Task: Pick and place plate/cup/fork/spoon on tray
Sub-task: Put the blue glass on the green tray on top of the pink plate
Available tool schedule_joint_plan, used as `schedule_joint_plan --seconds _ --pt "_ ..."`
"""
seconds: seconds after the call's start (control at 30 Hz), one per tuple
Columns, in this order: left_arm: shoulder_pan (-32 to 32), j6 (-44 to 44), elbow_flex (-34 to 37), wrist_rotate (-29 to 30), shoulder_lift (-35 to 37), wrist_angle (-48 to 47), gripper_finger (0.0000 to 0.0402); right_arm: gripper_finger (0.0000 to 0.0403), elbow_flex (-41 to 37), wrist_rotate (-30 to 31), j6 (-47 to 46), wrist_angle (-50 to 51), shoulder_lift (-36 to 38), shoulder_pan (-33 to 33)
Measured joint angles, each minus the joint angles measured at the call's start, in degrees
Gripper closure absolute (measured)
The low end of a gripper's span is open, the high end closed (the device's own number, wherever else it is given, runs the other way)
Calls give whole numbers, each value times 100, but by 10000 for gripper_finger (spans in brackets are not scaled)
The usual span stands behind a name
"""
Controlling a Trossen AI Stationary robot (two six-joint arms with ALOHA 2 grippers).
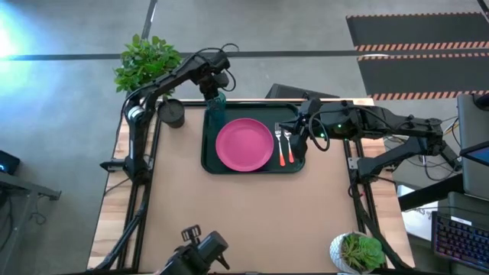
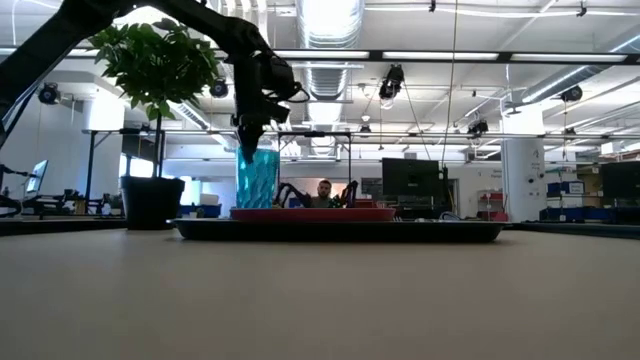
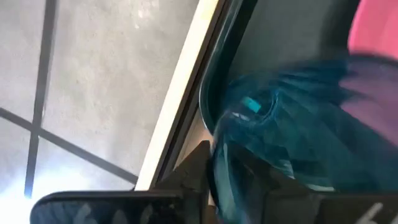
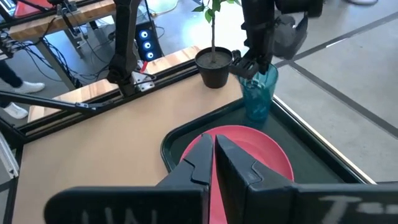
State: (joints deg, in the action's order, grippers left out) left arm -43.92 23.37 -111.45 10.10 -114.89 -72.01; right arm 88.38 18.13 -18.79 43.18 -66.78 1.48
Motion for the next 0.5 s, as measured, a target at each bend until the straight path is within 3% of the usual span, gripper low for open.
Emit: schedule_joint_plan --seconds 0.5 --pt "51 -45 4 -61 350 -82 344 394 0 -2 -4 35 7 0"
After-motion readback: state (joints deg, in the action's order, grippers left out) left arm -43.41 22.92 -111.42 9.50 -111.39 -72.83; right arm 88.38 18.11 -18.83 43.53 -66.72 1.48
